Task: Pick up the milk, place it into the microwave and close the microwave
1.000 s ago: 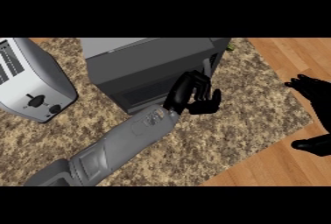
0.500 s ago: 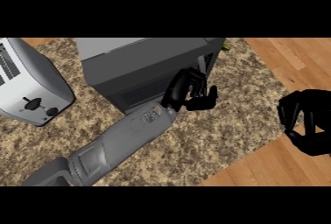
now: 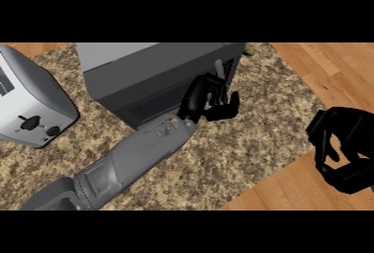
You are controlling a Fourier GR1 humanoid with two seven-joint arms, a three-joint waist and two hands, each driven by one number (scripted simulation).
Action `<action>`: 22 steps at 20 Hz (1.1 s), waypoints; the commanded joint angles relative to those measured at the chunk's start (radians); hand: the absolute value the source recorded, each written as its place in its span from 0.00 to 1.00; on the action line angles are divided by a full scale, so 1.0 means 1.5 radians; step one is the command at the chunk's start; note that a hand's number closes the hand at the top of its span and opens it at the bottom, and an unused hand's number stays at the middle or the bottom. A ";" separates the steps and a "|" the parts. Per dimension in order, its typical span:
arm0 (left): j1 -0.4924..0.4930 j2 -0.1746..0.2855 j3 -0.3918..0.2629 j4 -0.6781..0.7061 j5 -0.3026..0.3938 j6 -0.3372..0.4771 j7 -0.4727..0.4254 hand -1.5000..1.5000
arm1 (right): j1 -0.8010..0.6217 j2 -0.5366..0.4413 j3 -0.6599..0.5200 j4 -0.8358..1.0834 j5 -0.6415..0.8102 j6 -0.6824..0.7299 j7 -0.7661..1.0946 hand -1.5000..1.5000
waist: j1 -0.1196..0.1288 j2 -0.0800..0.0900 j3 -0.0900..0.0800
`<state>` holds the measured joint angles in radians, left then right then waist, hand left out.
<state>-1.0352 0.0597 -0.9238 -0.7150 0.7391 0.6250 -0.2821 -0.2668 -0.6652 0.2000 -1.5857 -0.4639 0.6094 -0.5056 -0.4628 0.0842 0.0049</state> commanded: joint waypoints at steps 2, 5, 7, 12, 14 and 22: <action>-0.057 -0.038 -0.001 0.006 0.001 -0.006 -0.010 1.00 | -0.006 -0.001 0.018 -0.035 -0.008 0.040 -0.020 1.00 | -0.021 0.003 0.000; -0.063 -0.038 0.003 0.009 0.004 0.004 -0.016 1.00 | 0.001 0.001 0.022 -0.050 -0.016 0.034 -0.013 1.00 | -0.028 0.002 0.001; -0.061 -0.038 0.000 0.005 0.009 0.009 -0.015 1.00 | 0.000 0.002 0.028 -0.060 -0.017 0.035 -0.011 1.00 | -0.026 0.003 0.001; -0.035 -0.037 0.072 0.018 0.047 0.109 -0.040 1.00 | 0.018 -0.003 0.031 -0.079 -0.022 0.023 0.002 1.00 | -0.007 -0.006 -0.004; -0.026 -0.038 0.020 0.036 0.058 0.038 0.037 1.00 | 0.029 -0.029 0.093 -0.086 -0.008 0.069 0.048 1.00 | -0.002 0.017 -0.002; 0.041 -0.040 0.188 -0.015 0.234 -0.036 0.012 1.00 | 0.088 -0.003 0.127 -0.135 -0.029 0.038 0.063 1.00 | 0.040 0.012 -0.010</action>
<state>-0.9891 -0.0017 -0.7611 -0.7784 1.0023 0.5980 -0.2563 -0.1702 -0.6792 0.3656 -1.7617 -0.4987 0.6542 -0.4024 -0.4312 0.1039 -0.0074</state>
